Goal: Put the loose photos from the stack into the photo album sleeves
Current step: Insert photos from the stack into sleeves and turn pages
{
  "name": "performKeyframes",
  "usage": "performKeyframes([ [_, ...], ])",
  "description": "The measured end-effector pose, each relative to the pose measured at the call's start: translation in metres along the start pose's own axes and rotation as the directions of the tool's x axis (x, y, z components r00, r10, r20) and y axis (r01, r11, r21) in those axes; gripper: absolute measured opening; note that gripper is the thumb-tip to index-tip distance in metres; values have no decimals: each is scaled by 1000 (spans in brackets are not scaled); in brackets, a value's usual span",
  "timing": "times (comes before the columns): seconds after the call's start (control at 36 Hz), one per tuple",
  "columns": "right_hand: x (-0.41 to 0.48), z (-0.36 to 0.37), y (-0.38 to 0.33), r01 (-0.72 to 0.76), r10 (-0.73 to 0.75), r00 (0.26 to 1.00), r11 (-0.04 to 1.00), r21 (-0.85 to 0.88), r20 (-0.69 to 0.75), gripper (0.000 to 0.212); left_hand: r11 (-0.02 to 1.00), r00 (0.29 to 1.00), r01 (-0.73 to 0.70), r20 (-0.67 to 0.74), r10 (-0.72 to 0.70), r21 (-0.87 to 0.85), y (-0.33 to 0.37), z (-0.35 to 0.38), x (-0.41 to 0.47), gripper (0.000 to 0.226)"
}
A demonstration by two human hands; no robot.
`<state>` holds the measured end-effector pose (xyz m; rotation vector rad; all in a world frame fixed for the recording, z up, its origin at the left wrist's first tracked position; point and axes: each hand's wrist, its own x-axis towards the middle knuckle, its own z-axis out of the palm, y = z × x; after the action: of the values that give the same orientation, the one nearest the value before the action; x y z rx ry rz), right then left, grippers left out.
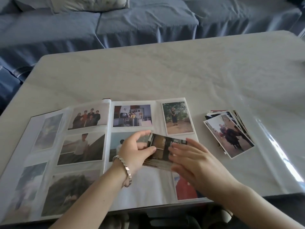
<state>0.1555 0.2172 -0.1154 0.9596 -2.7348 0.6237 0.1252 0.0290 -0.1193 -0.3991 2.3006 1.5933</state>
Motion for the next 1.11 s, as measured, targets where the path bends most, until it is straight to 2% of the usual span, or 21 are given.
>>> performKeyframes([
  [0.08, 7, -3, 5, -176, 172, 984, 980, 89, 53, 37, 982, 991, -133, 8, 133, 133, -3, -9, -2, 42],
  [0.17, 18, -5, 9, -391, 359, 915, 901, 189, 184, 56, 968, 973, -229, 28, 227, 102, -3, -15, -6, 39],
  [0.22, 22, -3, 12, -483, 410, 867, 830, 278, 282, 54, 957, 961, -275, 49, 272, 92, -3, -16, -9, 44],
  [0.28, 24, 1, 13, -503, 414, 861, 780, 373, 296, 33, 950, 952, -302, 63, 298, 72, -4, -19, -11, 43],
  [0.33, 23, 3, 16, -494, 407, 868, 758, 425, 284, 34, 946, 948, -314, 81, 307, 85, -6, -24, -11, 39],
  [0.39, 20, 3, 19, -496, 407, 867, 758, 424, 287, 33, 927, 942, -333, 103, 319, 175, -8, -32, -10, 30],
  [0.44, 16, -1, 26, -504, 432, 861, 795, 337, 270, 26, 836, 923, -374, 74, 377, 401, -13, -43, -7, 25],
  [0.53, 9, -10, 40, -516, 471, 845, 843, 153, 253, 29, 599, 886, -352, 49, 462, 719, -20, -62, 1, 36],
  [0.61, 3, -21, 50, -521, 512, 843, 854, 11, 168, 33, 384, 935, -237, 103, 338, 892, -32, -73, 11, 50],
  [0.67, 1, -25, 51, -510, 513, 852, 858, -64, 101, 34, 322, 962, -172, 88, 260, 931, -42, -75, 16, 54],
  [0.72, 1, -27, 50, -494, 499, 863, 866, -79, 81, 36, 341, 970, -145, 65, 235, 929, -49, -73, 17, 51],
  [0.92, 6, -15, 40, -415, 411, 893, 910, -19, 180, 38, 396, 959, -150, 37, 280, 906, -55, -71, 17, 47],
  [1.06, 7, -6, 37, -354, 358, 866, 932, -78, 348, 36, 430, 953, -160, 26, 301, 888, -54, -69, 14, 45],
  [1.11, 7, -5, 37, -332, 315, 837, 942, -42, 447, 36, 437, 952, -163, 24, 306, 885, -55, -69, 14, 45],
])
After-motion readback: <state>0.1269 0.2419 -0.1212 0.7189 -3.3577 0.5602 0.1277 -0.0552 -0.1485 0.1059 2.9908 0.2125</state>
